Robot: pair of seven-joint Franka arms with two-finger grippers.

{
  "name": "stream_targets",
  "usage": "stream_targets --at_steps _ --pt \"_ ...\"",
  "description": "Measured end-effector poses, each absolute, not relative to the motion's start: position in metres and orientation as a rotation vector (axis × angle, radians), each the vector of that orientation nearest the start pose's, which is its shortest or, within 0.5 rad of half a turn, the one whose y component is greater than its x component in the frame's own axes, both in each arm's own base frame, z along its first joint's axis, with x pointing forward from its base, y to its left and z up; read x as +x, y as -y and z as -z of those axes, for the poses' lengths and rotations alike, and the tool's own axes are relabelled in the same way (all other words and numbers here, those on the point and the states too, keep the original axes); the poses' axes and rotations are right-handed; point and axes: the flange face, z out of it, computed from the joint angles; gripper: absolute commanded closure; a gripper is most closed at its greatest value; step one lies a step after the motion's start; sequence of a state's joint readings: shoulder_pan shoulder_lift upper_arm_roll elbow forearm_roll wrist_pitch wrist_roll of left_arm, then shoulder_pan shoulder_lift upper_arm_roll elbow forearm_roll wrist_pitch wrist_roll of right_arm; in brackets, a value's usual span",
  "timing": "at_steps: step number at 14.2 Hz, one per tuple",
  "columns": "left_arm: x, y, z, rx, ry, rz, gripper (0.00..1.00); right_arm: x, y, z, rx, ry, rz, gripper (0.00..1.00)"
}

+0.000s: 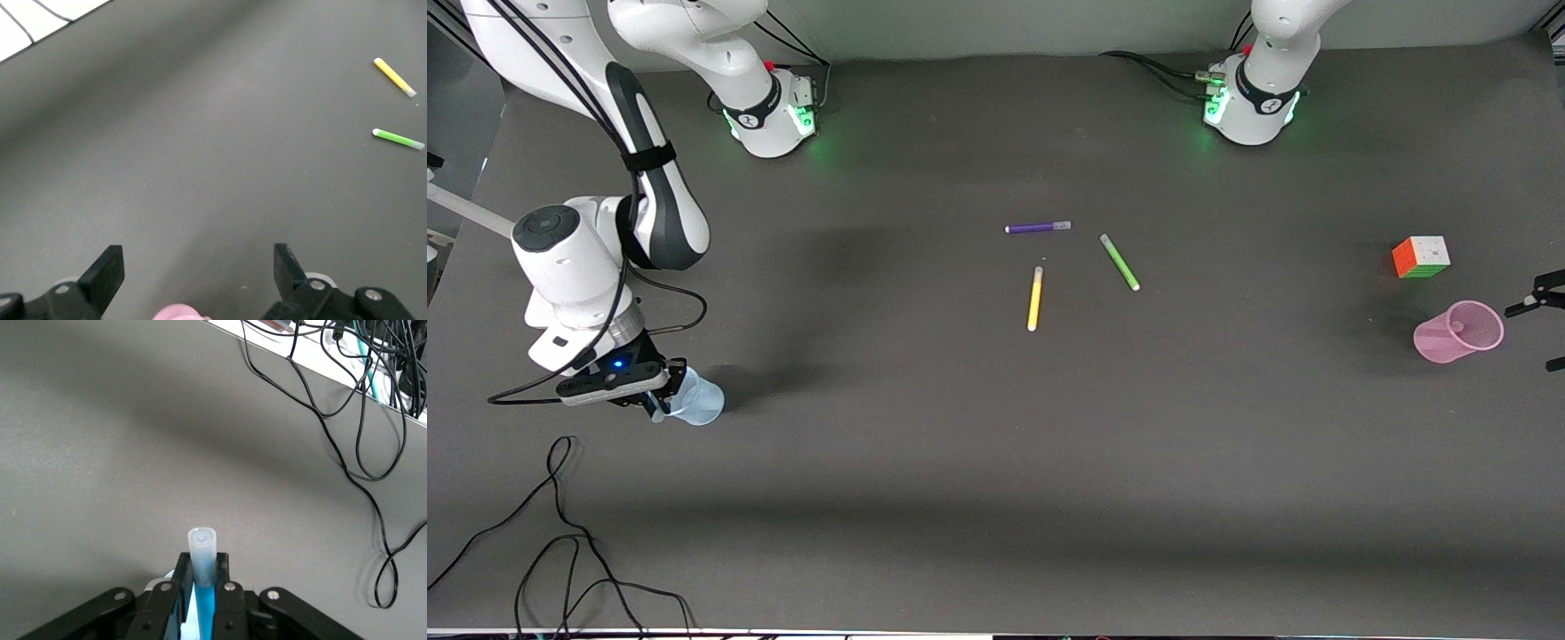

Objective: Place pink and blue markers in matching cups
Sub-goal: 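Lower the markers into the cups and open both grippers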

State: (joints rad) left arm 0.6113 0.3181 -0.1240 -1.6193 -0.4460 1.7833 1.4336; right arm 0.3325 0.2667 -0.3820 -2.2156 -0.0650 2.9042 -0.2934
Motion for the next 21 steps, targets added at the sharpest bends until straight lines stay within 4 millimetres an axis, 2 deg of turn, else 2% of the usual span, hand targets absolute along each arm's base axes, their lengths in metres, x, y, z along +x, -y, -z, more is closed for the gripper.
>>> stream_targets --at_steps 3,4,5,6,7,9,12,15,17,21 --pt "0.587 -0.194 -0.512 -3.198 -1.104 0.303 0.00 0.587 0.022 -0.304 -3.215 0.486 0.662 1.00" --pt "0.589 -0.163 -0.529 -3.193 -1.011 0.238 0.00 0.587 0.021 -0.302 -3.215 0.484 0.657 0.88" --pt "0.590 -0.129 -0.544 -3.189 -0.917 0.173 0.00 0.587 0.020 -0.300 -3.215 0.484 0.654 0.66" --pt "0.591 -0.095 -0.556 -3.192 -0.824 0.110 0.00 0.587 0.019 -0.299 -3.214 0.485 0.652 0.39" --pt "0.591 -0.063 -0.569 -3.196 -0.733 0.060 0.00 0.587 0.019 -0.299 -3.214 0.486 0.652 0.00" --pt "0.591 -0.009 -0.586 -3.196 -0.577 0.008 0.00 0.587 0.019 -0.299 -3.213 0.485 0.652 0.00" --pt "0.586 0.052 -0.590 -3.162 -0.386 -0.051 0.00 0.587 0.018 -0.300 -3.213 0.486 0.654 0.00" --pt "0.575 0.098 -0.590 -3.144 -0.261 -0.118 0.00 0.589 0.018 -0.302 -3.215 0.486 0.633 0.00" --pt "0.570 0.105 -0.587 -3.115 -0.223 -0.165 0.00 0.594 0.016 -0.307 -3.219 0.485 0.560 0.00" --pt "0.574 0.077 -0.580 -3.100 -0.172 -0.182 0.00 0.606 0.007 -0.342 -3.185 0.411 0.389 0.00"
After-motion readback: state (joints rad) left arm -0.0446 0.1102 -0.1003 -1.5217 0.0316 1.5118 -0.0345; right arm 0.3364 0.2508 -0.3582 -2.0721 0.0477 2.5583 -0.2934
